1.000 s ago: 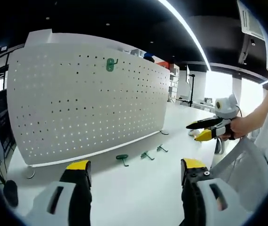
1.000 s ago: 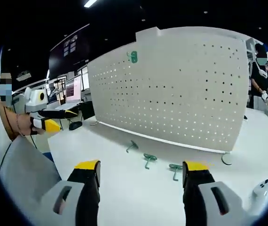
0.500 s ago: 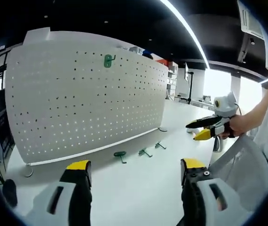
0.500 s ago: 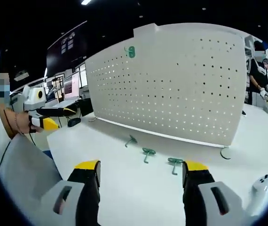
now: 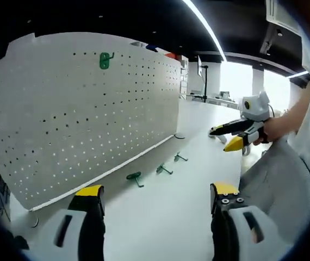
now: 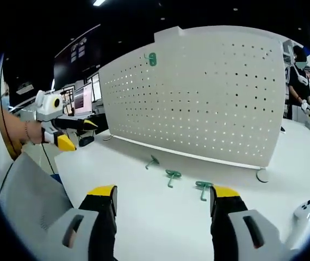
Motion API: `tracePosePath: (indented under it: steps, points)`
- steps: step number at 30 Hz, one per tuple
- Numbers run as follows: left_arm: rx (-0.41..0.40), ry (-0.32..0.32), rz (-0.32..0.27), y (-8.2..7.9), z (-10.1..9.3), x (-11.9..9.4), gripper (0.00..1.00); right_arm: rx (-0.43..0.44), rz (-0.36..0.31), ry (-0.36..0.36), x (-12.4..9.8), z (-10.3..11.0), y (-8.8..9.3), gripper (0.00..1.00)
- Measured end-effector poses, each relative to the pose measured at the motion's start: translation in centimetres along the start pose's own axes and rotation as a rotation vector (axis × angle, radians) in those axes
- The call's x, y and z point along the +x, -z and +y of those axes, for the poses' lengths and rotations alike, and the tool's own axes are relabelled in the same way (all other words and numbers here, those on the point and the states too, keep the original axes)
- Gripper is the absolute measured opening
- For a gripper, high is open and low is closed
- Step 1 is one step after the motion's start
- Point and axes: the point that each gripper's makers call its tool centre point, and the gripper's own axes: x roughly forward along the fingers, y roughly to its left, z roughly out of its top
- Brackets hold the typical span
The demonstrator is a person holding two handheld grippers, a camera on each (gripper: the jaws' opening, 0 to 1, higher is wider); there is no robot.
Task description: Insert the hook assembly into the mounting plate slot until the hook locks in place.
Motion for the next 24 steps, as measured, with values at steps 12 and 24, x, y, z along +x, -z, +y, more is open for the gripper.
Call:
tracePosePath:
  steps: [12,24]
  points:
    - [0.138,0.087,0.114,0.3,0.4,1.9,0.8,-0.001,0.014,-0.008,0.1,0.1,0.4,0.68]
    - [0.252,0.142,0.183,-0.1,1.8,3.8,0.79,-0.006,0.021,-0.014,0.2,0.4,0.5,0.67]
